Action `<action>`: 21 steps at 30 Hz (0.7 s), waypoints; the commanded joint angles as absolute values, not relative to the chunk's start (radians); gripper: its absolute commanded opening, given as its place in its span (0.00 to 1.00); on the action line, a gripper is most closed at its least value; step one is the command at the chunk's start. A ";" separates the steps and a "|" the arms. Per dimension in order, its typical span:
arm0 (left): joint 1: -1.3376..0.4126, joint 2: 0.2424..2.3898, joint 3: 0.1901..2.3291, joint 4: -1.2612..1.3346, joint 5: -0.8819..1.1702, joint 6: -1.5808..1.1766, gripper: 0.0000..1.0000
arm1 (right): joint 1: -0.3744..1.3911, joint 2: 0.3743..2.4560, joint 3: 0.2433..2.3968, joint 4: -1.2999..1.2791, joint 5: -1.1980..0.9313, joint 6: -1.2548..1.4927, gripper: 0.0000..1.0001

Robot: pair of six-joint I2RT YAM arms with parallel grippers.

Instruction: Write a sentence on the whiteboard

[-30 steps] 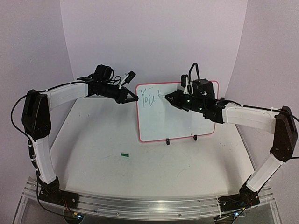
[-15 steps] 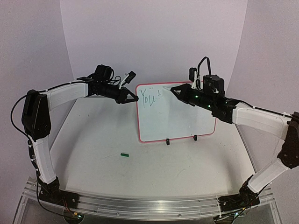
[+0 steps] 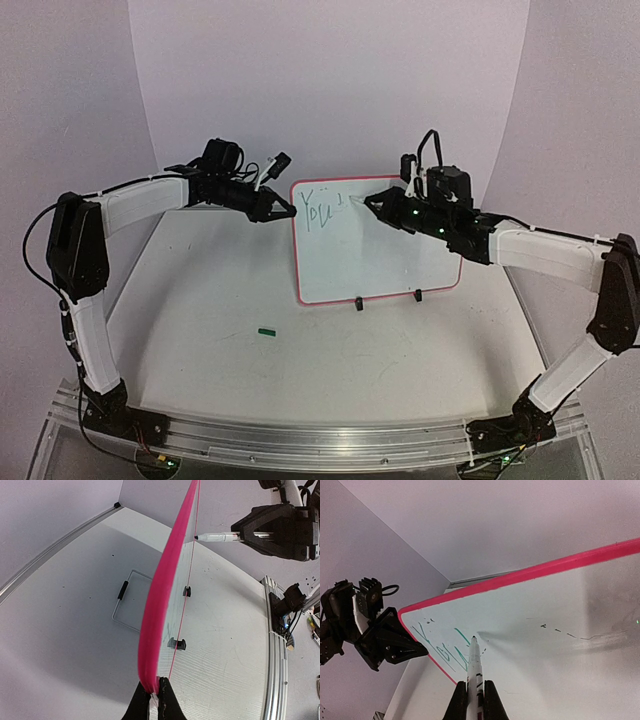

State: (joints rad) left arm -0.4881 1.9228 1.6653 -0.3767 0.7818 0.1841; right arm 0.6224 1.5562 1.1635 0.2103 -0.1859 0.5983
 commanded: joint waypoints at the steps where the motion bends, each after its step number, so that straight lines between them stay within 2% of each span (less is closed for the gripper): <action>1: -0.515 1.909 1.652 -0.431 0.738 0.219 0.00 | 0.618 1.583 1.215 0.221 -0.201 0.595 0.00; 21: -0.516 1.911 1.655 -0.433 0.738 0.221 0.00 | 0.603 1.541 1.140 0.200 -0.128 0.634 0.00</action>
State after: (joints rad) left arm -0.4881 1.9228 1.6653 -0.3771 0.7815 0.1837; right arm 0.6160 1.5730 1.1585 0.2058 -0.1671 0.6266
